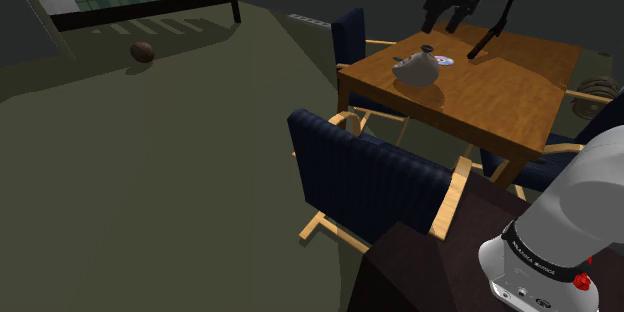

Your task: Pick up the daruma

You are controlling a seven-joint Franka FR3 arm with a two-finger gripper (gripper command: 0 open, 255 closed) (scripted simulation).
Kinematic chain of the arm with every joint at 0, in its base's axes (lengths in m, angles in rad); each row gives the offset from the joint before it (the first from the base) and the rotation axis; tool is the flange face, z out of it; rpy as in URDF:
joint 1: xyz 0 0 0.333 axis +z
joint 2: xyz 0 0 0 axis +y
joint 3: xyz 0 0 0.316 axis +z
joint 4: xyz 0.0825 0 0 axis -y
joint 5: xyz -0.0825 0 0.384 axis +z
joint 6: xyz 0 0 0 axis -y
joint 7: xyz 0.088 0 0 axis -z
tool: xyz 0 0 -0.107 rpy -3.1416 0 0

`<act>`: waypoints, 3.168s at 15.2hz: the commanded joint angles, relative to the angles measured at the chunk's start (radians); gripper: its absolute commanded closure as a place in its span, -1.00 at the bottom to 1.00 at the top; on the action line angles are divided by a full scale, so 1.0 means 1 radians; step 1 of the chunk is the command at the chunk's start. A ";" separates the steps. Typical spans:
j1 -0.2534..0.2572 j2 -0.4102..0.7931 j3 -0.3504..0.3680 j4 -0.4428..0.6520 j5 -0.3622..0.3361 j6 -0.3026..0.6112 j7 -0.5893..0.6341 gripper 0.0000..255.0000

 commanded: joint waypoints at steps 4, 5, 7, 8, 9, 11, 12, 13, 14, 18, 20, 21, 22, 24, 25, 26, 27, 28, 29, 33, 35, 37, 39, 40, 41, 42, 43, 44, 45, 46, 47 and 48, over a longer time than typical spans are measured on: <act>-0.010 0.144 -0.074 0.062 -0.023 0.063 -0.093 -1.00; -0.012 0.175 -0.089 0.079 -0.025 0.074 -0.112 -1.00; -0.015 0.238 -0.119 0.116 -0.026 0.094 -0.151 -1.00; -0.017 0.271 -0.134 0.136 -0.024 0.103 -0.171 -1.00; -0.018 0.305 -0.148 0.157 -0.021 0.111 -0.191 -1.00; -0.022 0.373 -0.176 0.203 -0.012 0.125 -0.232 -1.00; -0.024 0.409 -0.190 0.228 -0.005 0.131 -0.252 -1.00; -0.027 0.444 -0.203 0.254 0.003 0.137 -0.273 -1.00; -0.031 0.481 -0.215 0.281 0.012 0.141 -0.295 -1.00; -0.055 0.634 -0.256 0.404 0.060 0.148 -0.380 -1.00; -0.074 0.714 -0.270 0.474 0.089 0.145 -0.421 -1.00; -0.085 0.755 -0.276 0.512 0.105 0.141 -0.441 -1.00; -0.098 0.796 -0.280 0.551 0.120 0.137 -0.460 -1.00; -0.128 0.880 -0.285 0.636 0.150 0.124 -0.495 -1.00; -0.144 0.922 -0.285 0.681 0.165 0.115 -0.511 -1.00; -0.163 0.965 -0.285 0.729 0.179 0.105 -0.526 -1.00; -0.182 1.009 -0.283 0.780 0.193 0.094 -0.539 -1.00; -0.201 1.049 -0.281 0.829 0.205 0.082 -0.550 -1.00; -0.200 1.051 -0.280 0.817 0.206 0.095 -0.551 -1.00; -0.198 1.058 -0.276 0.773 0.212 0.144 -0.557 -1.00; -0.197 1.063 -0.274 0.754 0.215 0.168 -0.561 -1.00; -0.197 1.065 -0.274 0.748 0.216 0.175 -0.562 -1.00; -0.197 1.065 -0.274 0.750 0.217 0.175 -0.562 1.00; -0.197 1.065 -0.274 0.748 0.216 0.175 -0.562 1.00; -0.197 1.065 -0.274 0.748 0.217 0.175 -0.562 1.00; -0.197 1.065 -0.274 0.748 0.216 0.175 -0.562 1.00; -0.197 1.065 -0.274 0.748 0.217 0.175 -0.562 1.00; -0.197 1.065 -0.274 0.749 0.217 0.175 -0.562 1.00; -0.197 1.065 -0.274 0.749 0.217 0.175 -0.562 1.00; -0.197 1.065 -0.274 0.749 0.216 0.175 -0.562 1.00; -0.197 1.065 -0.274 0.749 0.216 0.175 -0.562 1.00; -0.197 1.065 -0.274 0.748 0.216 0.175 -0.562 1.00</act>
